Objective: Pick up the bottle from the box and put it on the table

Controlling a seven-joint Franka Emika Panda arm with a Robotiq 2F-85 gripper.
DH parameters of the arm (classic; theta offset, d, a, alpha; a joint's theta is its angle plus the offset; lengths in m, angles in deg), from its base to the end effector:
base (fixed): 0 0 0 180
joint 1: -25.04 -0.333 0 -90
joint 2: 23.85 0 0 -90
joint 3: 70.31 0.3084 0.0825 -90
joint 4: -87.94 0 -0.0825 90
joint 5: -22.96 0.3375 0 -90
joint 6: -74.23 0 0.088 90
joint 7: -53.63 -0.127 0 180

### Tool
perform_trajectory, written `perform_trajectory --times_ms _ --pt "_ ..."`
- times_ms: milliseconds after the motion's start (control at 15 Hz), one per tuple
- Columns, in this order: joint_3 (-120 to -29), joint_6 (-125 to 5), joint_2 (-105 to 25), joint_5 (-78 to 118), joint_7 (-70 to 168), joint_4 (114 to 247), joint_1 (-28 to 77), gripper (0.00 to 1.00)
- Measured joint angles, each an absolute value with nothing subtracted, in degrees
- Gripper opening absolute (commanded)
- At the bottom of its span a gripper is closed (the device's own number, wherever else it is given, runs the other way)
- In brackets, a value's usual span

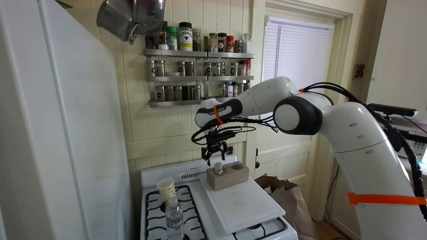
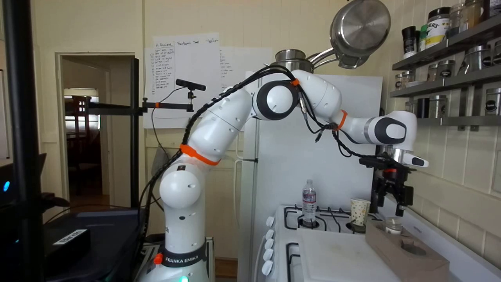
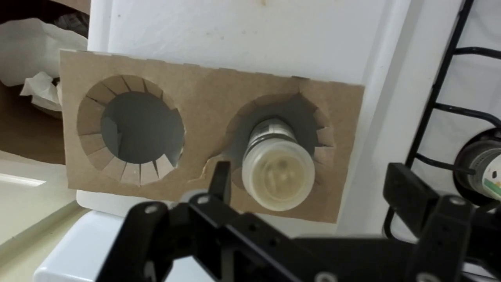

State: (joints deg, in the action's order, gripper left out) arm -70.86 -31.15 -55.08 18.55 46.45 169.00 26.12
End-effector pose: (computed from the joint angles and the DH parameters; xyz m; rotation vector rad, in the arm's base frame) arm 0.6458 -0.0249 0.3659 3.0465 -0.1949 -0.1783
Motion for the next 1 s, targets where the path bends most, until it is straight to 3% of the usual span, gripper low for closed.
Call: perform_trajectory --times_ms 600,1000 --pt "-71.4 -31.2 -57.8 20.8 46.7 168.6 27.3 0.99" --pt "-71.5 -30.6 -60.6 21.7 46.6 165.7 27.5 0.56"
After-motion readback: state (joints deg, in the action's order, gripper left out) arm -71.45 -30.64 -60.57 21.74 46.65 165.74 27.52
